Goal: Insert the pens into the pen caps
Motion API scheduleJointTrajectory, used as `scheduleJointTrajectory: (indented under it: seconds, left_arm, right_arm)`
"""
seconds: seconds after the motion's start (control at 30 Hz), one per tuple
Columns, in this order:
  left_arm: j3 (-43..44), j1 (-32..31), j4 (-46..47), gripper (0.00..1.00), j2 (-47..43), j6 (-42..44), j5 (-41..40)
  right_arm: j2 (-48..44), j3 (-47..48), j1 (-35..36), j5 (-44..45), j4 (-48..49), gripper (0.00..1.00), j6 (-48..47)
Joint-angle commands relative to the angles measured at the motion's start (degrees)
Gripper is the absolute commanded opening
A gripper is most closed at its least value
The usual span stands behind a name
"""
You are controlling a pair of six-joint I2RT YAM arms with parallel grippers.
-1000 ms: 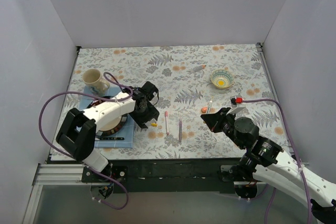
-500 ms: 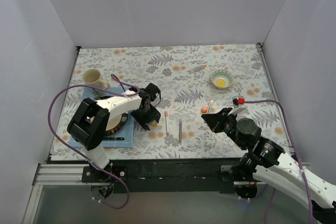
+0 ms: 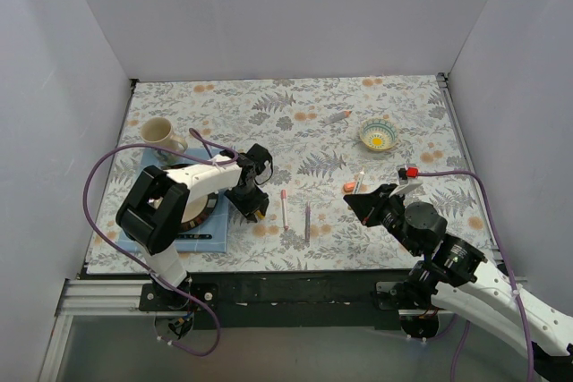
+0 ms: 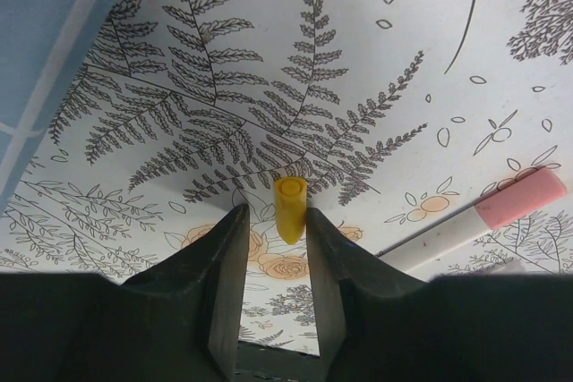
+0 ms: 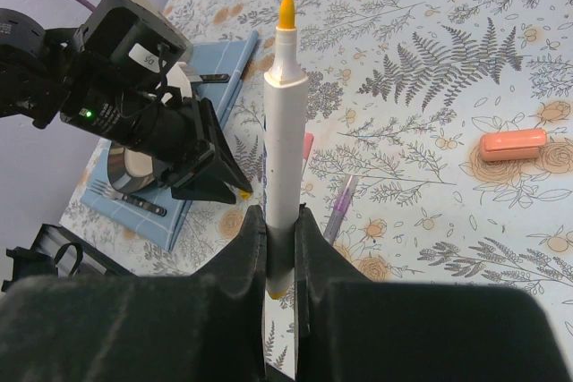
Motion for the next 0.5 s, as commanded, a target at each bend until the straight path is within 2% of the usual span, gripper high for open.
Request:
scheduleJointTrajectory:
  seconds: [0.0,0.3,0.43,0.47]
  left_arm:
    - [-1.49,0.13,1.84,0.3,-0.72,-42.06,-1.89]
    - [-1.85,0.13,2.46,0.27,-1.07,-38.98,-3.73]
    - [-1.76,0.13,3.25,0.19,-0.02,-36.87,-3.39]
    - [-1.84,0.13,3.42,0.13,0.07,-35.91,-3.12]
  right_arm:
    - [-0.51,-0.1,0.05,0.83,0.53,0.01,-0.49]
    - [0.46,0.43,0.05,-0.31,1.4,0.01,-0.31]
    - [0.99,0.43,0.05,-0.84,1.84,0.01,-0.31]
    - [1.16,0.34,0.05,-0.93,1.93,0.01,-0.31]
